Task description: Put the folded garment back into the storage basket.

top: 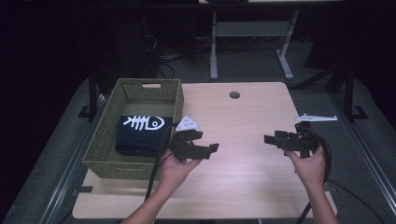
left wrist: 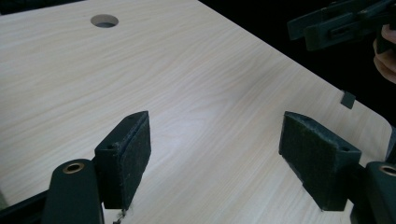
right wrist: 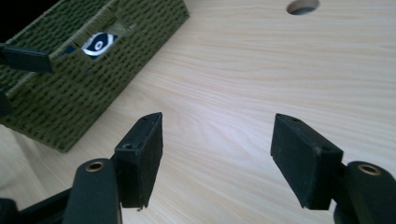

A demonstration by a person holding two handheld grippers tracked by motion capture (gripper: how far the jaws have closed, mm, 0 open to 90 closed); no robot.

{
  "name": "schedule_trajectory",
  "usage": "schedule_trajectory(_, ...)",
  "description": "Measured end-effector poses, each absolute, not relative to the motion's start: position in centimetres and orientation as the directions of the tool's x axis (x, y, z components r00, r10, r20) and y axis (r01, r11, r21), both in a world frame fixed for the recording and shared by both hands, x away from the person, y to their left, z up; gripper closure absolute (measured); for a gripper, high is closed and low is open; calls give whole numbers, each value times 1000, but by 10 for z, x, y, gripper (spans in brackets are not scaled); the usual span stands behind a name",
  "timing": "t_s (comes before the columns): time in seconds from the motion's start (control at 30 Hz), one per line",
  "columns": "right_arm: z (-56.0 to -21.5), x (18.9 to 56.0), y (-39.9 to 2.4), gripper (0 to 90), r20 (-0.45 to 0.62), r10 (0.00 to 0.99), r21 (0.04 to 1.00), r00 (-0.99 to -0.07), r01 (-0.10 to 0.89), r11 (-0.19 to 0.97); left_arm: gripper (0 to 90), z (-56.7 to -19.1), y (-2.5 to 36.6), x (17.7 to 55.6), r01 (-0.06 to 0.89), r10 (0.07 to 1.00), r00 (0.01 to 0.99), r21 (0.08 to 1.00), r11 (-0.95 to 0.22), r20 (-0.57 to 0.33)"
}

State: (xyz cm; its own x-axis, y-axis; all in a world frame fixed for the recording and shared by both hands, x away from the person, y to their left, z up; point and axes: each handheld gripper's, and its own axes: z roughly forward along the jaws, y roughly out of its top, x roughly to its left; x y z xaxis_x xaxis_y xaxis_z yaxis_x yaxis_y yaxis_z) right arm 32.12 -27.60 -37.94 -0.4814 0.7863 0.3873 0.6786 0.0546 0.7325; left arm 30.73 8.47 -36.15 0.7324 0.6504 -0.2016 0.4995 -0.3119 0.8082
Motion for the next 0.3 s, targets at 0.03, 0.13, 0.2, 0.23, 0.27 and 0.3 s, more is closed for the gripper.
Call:
schedule_trajectory(0.03, -382, 319, -281, 333, 389, 791, 729, -473, 683, 50, 248, -364, 82, 306, 501, 647, 735, 807, -314, -205)
schedule_trajectory(0.13, -388, 312, -290, 331, 381, 804, 726, -457, 686, 46, 248, -369, 76, 301, 499, 635, 744, 806, -319, -210)
schedule_trajectory(0.2, -394, 306, -297, 328, 373, 813, 726, -448, 686, 45, 248, -375, 70, 297, 494, 629, 750, 806, -326, -206)
schedule_trajectory(0.23, -398, 303, -301, 326, 380, 813, 724, -441, 689, 36, 248, -378, 67, 295, 497, 620, 755, 803, -328, -214)
schedule_trajectory(0.27, -401, 299, -304, 321, 389, 813, 723, -434, 690, 23, 248, -382, 64, 293, 494, 616, 759, 801, -337, -209)
schedule_trajectory(0.3, -405, 296, -307, 319, 391, 814, 725, -429, 689, 15, 248, -386, 61, 290, 487, 612, 765, 802, -346, -200)
